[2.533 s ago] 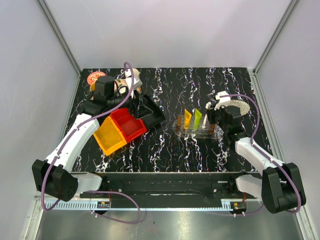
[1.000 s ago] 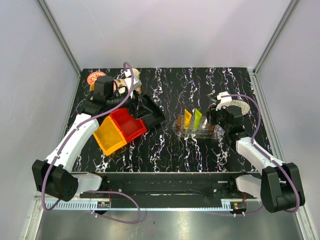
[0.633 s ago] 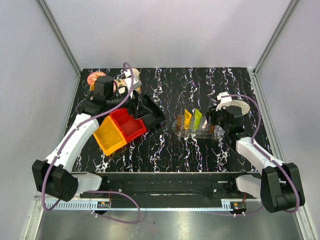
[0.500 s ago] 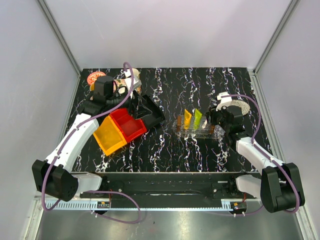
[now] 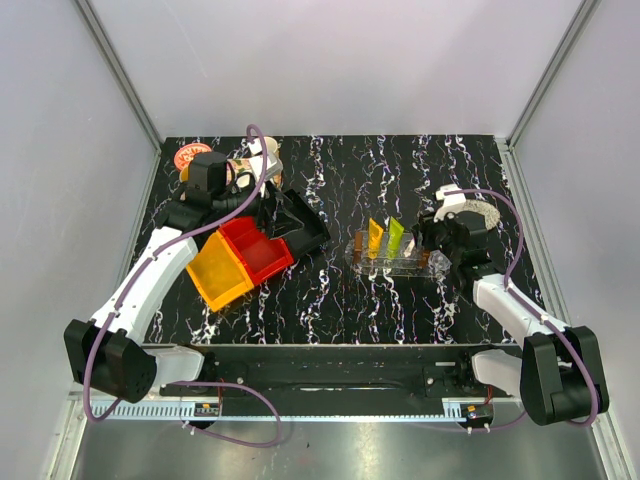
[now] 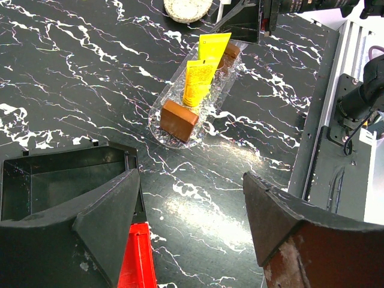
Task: Prepare toiletry sets of a toothbrush and toothpaste on the tray
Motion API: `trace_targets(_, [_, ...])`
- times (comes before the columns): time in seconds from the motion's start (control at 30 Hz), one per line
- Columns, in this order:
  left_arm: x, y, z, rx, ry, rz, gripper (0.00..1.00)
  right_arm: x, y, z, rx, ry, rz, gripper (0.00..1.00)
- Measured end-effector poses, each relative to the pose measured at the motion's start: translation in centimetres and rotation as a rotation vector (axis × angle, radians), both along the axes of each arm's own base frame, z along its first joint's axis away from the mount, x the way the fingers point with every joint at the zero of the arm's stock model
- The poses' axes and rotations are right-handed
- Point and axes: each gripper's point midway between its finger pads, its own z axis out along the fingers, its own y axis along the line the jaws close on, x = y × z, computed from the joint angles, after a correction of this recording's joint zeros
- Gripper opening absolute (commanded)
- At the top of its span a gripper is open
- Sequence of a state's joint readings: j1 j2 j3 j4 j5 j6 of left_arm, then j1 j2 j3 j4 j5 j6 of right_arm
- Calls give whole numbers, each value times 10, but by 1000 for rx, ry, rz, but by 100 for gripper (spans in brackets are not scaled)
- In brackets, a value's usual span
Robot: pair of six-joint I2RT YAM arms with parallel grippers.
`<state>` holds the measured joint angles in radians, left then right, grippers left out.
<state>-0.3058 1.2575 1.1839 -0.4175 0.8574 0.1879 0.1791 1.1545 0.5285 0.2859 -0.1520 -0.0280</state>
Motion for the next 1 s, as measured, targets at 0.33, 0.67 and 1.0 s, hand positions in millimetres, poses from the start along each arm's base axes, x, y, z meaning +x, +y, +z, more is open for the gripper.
trace_targets(0.33, [0,1,0,-1,2,1,74,-4,-3,-1,5,16,1,53])
trace_targets(0.67, [0,1,-1,2,4,0,74,-7,-2,7,20,2,21,54])
trace_targets(1.0, [0,2,-1,3,3,0,74,-8,-5,15,27,-21,18,54])
